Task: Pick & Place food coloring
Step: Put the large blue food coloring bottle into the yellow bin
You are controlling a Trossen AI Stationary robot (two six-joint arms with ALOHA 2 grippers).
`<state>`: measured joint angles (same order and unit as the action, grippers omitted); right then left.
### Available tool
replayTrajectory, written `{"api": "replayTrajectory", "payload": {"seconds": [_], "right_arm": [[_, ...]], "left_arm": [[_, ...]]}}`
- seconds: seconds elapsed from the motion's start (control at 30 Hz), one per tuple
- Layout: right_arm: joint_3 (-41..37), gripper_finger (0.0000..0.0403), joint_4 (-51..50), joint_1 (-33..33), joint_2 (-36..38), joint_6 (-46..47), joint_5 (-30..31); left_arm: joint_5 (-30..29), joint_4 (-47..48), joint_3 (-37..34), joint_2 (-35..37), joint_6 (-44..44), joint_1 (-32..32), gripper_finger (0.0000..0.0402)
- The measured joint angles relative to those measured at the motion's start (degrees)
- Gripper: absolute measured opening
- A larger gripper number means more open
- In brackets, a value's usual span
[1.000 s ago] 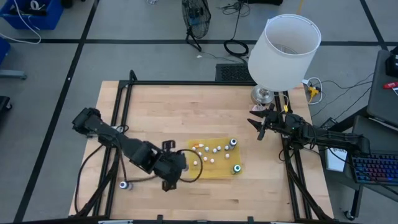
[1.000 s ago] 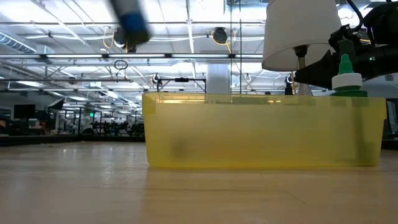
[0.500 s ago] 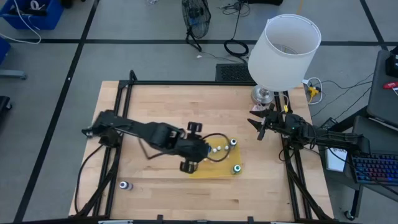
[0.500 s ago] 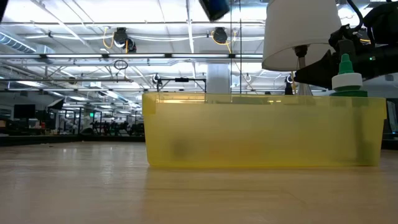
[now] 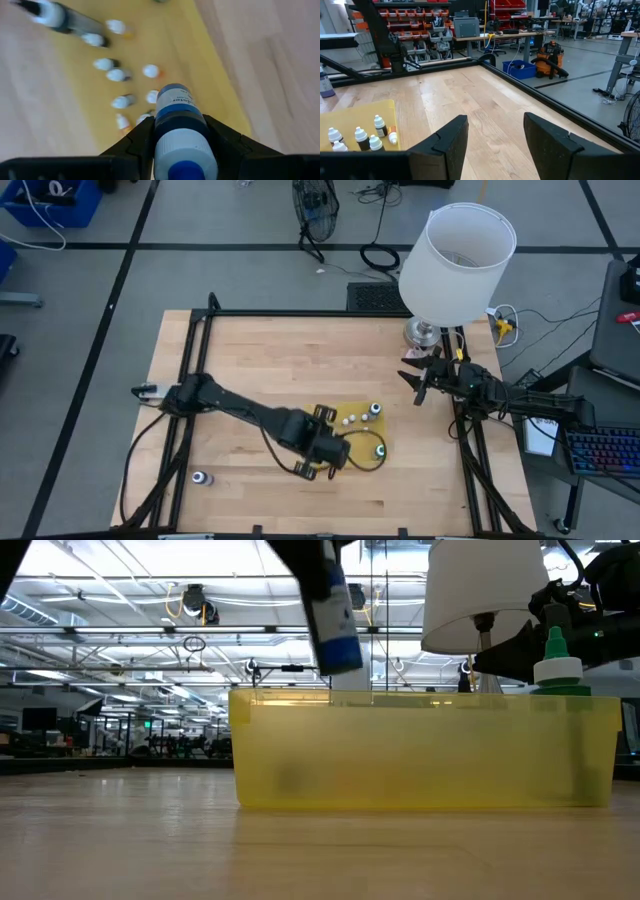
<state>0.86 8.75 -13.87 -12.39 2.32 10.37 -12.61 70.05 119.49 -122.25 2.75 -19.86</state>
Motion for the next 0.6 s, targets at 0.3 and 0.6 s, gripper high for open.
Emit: {"api": "replayTrajectory", "payload": {"seconds": [0.3,0.6], "right_arm": [[0.0,0.0181,0.0,0.0,0.0,0.0,0.0],[0.0,0.0181,0.0,0.0,0.0,0.0,0.0]], "left_arm": [[0.4,-3.0,-5.0,-3.2,-2.4,-1.3,0.0142],[3.2,-9.1,-12.0,-3.2,-2.5,-0.2,0.0141]]}}
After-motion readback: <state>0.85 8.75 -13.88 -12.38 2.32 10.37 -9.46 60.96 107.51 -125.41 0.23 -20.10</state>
